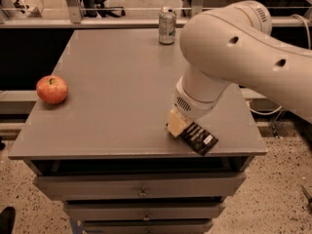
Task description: Pick rxbar chocolate
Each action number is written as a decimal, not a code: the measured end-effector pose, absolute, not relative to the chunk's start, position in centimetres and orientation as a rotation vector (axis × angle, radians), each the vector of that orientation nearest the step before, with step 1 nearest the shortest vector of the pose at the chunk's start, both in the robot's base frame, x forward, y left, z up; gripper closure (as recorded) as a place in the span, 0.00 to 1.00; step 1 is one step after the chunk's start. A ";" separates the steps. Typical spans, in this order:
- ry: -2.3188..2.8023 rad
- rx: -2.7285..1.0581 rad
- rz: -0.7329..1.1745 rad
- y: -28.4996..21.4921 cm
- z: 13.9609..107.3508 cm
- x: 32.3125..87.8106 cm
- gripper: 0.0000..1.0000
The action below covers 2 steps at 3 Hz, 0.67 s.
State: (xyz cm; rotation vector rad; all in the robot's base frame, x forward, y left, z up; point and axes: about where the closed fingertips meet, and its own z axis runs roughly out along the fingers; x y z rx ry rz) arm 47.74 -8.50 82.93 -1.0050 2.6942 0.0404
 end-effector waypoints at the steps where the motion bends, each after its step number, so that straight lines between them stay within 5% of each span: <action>1: 2.694 -1.005 0.041 -8.5 83.1 47.7 1.00; 2: 2.628 -1.005 0.127 -8.6 84.1 49.2 1.00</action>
Offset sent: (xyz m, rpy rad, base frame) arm 0.0788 -0.0124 0.0718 0.4250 -0.1926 0.1305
